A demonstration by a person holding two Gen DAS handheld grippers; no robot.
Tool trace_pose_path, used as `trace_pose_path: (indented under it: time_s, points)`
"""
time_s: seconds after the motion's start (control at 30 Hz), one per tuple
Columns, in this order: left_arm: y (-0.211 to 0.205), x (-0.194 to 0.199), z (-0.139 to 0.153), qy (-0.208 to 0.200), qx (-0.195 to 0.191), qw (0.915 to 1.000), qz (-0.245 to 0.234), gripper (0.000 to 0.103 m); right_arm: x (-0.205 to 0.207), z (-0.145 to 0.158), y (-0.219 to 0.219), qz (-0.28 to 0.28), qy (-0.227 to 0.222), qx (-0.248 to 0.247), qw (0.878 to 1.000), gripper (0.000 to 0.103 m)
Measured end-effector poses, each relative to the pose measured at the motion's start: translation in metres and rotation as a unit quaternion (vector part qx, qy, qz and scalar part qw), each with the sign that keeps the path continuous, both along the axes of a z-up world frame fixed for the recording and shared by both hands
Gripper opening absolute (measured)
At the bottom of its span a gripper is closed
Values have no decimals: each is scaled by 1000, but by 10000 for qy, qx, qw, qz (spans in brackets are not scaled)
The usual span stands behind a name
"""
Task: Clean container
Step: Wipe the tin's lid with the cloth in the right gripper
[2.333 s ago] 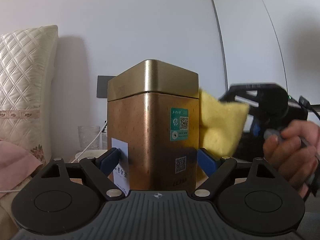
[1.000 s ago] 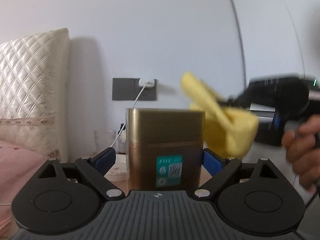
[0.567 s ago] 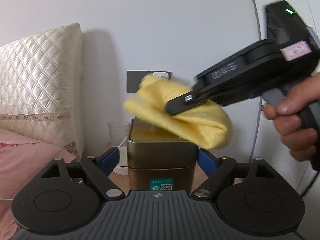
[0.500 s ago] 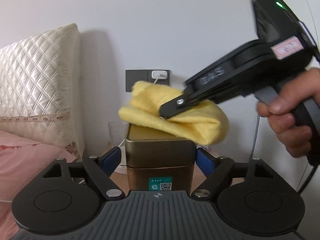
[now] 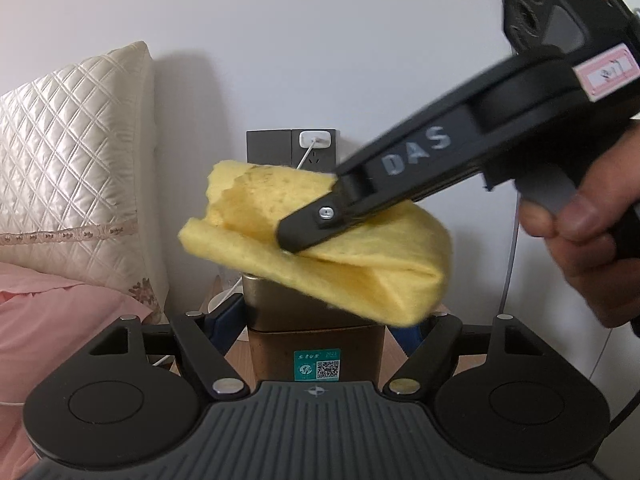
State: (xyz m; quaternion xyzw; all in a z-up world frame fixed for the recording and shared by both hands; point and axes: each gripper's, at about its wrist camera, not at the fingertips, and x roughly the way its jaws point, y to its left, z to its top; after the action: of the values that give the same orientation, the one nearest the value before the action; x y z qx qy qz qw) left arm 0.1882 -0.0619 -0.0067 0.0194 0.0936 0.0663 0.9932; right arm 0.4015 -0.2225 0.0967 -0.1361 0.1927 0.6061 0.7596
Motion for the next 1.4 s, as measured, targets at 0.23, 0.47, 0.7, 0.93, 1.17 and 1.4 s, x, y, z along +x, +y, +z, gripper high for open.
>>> trace_pose_path:
  time_s: [0.23,0.47,0.7,0.93,1.17,1.4]
  points:
    - [3,3,2,37,1,10000,-11,79,21,1,-3,-302,32,122,9995,19]
    - [3,3,0,-21,0,10000,17,79,22,-6,8,-152,265,349,9989,20]
    - [3,4,-1,-36,-14,10000,41,79,3,-5,-2,41,85,281,9996,19]
    - [3,6,0,-21,-15,10000,46,79,9,-6,-10,-325,-39,265,9991,19]
    - [2,-6,-1,-21,-28,10000,-13,79,8,-9,3,-508,80,420,9978,20]
    - [0,-4,-1,-27,-69,10000,66,79,0,-10,-8,-304,104,414,9986,20]
